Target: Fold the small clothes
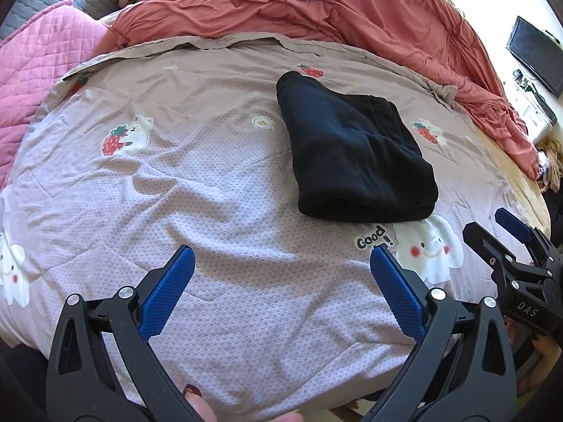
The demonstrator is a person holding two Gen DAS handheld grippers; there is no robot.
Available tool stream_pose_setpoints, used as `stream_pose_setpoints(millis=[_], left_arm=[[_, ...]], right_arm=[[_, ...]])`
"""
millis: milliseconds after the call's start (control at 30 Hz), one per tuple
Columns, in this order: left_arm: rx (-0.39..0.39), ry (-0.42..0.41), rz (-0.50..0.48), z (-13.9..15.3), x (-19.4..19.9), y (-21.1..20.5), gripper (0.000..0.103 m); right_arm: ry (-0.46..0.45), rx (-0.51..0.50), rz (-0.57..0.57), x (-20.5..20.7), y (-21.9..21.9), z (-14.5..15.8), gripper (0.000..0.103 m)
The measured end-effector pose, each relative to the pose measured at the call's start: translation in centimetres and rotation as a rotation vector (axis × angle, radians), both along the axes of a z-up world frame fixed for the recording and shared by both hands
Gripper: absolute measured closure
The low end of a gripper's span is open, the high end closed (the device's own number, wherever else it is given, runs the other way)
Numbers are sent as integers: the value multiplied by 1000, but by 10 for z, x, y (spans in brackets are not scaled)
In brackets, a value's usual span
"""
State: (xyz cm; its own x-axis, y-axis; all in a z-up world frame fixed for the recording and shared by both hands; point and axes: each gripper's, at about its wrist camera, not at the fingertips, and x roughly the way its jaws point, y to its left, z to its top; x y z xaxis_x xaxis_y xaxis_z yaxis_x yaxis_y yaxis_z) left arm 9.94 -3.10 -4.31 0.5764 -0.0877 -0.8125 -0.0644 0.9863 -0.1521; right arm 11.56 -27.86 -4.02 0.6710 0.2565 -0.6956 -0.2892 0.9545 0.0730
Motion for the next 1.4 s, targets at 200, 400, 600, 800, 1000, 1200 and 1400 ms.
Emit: stream_pose_setpoints(millis=[200,400,600,800,1000,1200,1400], left_arm=[[10,0,4,1,-1,1,9],[13,5,4,1,-2,1,9],[13,6,3,1,-1,2,9],[13,7,6,1,-1,2,9],[9,13,12,0,-2,4,9],[26,10,17,1,-2,4,9],[34,9,17,3,-2,3,9]], right_arm=[[2,2,-11,1,-2,-1,4],[3,1,-14,1,-3,-1,4],[3,1,-16,1,-3,-1,4],[2,1,-15,2,-4,-1,4],[3,-1,-16,1,-5,-1,4],[4,-3,-19,1,-6,-1,4],[4,-2,-18,2,-7,-1,4]])
